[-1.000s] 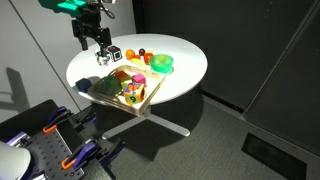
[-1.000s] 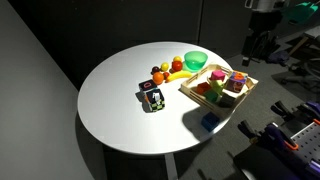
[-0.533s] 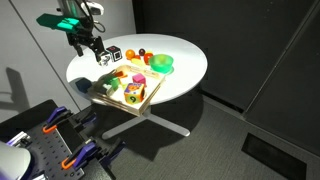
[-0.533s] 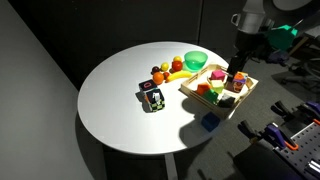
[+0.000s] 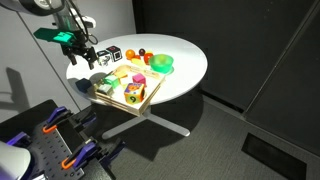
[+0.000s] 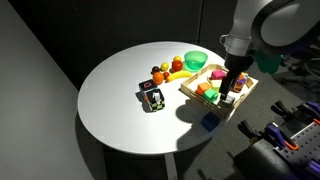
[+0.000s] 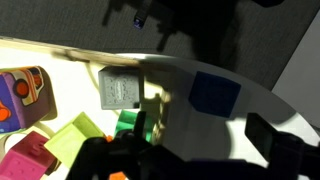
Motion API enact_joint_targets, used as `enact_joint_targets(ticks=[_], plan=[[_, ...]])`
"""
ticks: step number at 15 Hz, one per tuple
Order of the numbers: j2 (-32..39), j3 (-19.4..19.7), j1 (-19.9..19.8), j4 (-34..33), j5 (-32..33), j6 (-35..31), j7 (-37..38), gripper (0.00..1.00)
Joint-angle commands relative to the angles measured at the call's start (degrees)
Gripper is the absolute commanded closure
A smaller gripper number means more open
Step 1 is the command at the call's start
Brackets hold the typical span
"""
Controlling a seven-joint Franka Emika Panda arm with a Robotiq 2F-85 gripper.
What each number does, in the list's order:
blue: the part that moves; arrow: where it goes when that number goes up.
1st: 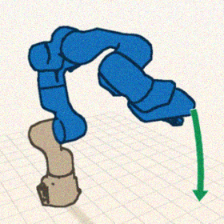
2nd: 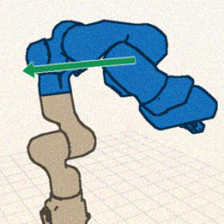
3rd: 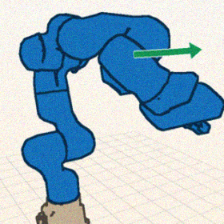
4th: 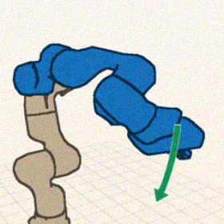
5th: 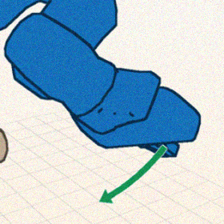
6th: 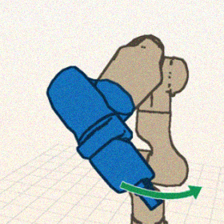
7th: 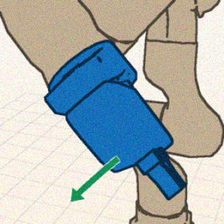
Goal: Put the block inside the box
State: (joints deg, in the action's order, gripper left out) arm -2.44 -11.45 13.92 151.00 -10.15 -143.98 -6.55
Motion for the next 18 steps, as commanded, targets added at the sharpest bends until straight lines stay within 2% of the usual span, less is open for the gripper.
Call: enact_joint_targets(ticks=[1, 8, 15, 18], plan=[[3.3, -1.3, 0.6, -1.9, -2.7, 1.2, 1.8, 0.0], [9.3, -4.0, 1.1, -3.3, -8.0, -0.4, 6.6, 0.0], [12.3, -5.2, 1.5, -3.1, -7.0, -7.5, 10.5, 0.0], [12.2, -5.4, 0.8, -2.7, -6.6, -7.2, 9.1, 0.0]])
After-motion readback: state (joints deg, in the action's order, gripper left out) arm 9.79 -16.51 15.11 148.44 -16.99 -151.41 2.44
